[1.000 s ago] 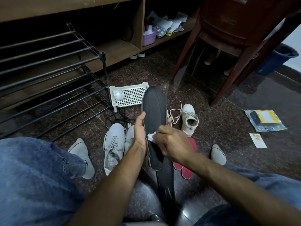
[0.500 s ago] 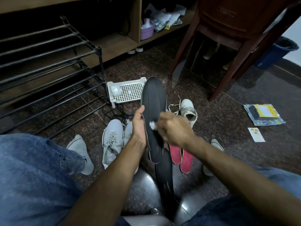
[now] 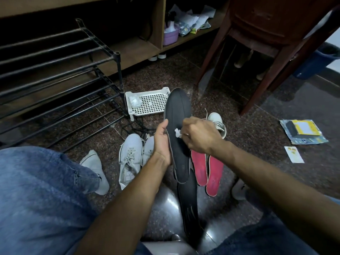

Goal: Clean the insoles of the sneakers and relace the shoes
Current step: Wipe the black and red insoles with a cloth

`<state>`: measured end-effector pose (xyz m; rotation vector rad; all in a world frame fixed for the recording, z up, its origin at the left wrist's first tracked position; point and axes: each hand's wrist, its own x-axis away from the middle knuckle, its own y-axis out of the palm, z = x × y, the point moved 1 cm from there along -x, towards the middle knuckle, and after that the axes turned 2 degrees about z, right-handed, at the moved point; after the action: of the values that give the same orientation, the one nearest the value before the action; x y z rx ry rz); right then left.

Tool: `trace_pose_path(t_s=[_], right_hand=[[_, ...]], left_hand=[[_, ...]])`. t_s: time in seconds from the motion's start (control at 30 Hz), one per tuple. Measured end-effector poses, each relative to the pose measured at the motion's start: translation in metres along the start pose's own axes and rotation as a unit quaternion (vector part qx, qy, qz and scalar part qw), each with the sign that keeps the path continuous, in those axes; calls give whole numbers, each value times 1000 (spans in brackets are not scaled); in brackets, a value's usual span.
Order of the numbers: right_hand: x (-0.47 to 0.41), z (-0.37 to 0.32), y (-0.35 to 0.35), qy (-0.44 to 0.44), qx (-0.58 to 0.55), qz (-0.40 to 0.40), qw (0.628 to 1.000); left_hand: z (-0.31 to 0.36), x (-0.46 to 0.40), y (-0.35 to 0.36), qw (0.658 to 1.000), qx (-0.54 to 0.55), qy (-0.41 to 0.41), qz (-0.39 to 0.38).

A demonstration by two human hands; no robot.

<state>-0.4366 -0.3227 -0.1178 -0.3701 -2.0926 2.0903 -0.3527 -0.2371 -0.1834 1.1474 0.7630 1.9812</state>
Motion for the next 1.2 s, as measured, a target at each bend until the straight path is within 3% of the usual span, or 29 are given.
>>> trace_pose_path(t_s=[0.17,0.37,0.47,0.67,0.8,0.87,1.07,1.13,1.2], right_hand=[[41,-21,11,-133,-11,14,991],[21,-11,12,-15,-62,125,990],[6,-7,5,32,-65,108,992],[38,-36,6,-79,-126,75,986],[1,-11,-3,34,-45,54,997],[-10,-1,-4,48,-26,34,998],[37,-33,2,-100,-117,27,988],[28,-25,7,-60,-112,54,990],[15,-10,12,37,-141,76,986]], left_hand=[[13,-2,-4,1000,-1,-8,-11],[22,-3,3,999,14,32,-21],[20,-6,4,999,18,45,-23],[16,-8,-1,999,44,7,-9],[4,-7,4,999,13,38,6],[6,-4,8,1000,-4,27,-9],[19,-8,-1,999,48,9,-6],[16,-12,-2,999,44,9,19],[14,-16,1,999,18,18,37]])
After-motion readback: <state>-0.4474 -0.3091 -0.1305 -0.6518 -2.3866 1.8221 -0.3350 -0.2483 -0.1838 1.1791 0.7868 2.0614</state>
